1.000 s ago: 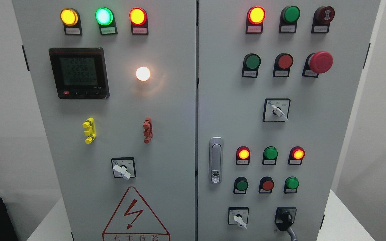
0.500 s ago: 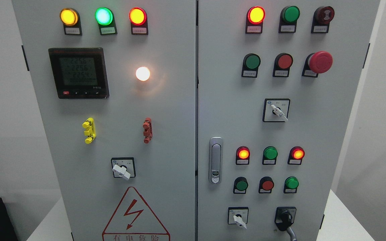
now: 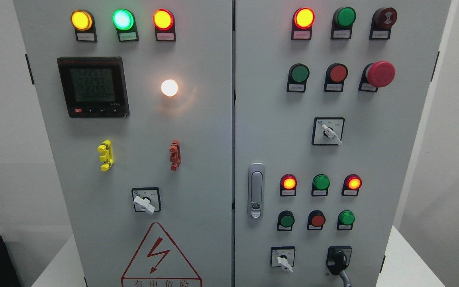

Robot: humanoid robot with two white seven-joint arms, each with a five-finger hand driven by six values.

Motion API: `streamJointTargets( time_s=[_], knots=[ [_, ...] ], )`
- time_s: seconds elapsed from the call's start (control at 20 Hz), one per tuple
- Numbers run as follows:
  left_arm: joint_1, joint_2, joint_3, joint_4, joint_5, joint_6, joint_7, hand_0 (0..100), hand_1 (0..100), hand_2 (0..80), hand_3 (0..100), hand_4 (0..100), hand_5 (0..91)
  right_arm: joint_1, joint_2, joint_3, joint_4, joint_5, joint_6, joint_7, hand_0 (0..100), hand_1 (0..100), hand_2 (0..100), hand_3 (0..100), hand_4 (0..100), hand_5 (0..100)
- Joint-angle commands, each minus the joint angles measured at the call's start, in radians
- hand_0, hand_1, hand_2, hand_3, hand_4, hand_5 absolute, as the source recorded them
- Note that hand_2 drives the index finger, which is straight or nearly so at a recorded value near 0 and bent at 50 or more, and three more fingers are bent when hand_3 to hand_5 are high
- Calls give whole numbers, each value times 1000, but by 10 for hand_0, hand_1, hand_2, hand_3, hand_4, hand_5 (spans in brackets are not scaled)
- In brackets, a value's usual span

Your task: Trip black knob to open circuit

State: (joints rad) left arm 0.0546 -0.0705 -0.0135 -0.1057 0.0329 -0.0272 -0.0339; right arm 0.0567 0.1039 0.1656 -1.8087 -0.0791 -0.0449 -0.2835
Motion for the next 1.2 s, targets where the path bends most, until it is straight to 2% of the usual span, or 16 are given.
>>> streamJointTargets(
  time_s=[0.0,1.15],
  knots=[
    [-2,-2,1,0,2,-2,0,120,389,0,0,0,0,-20,0,35,-38,2,-15,23,0,51,45,1000,1000,965],
    [-2,-2,1,0,2,0,0,120,389,0,0,0,0,-24,0,45,-44,1,-16,24,0,56,45,1000,1000,965]
  ],
)
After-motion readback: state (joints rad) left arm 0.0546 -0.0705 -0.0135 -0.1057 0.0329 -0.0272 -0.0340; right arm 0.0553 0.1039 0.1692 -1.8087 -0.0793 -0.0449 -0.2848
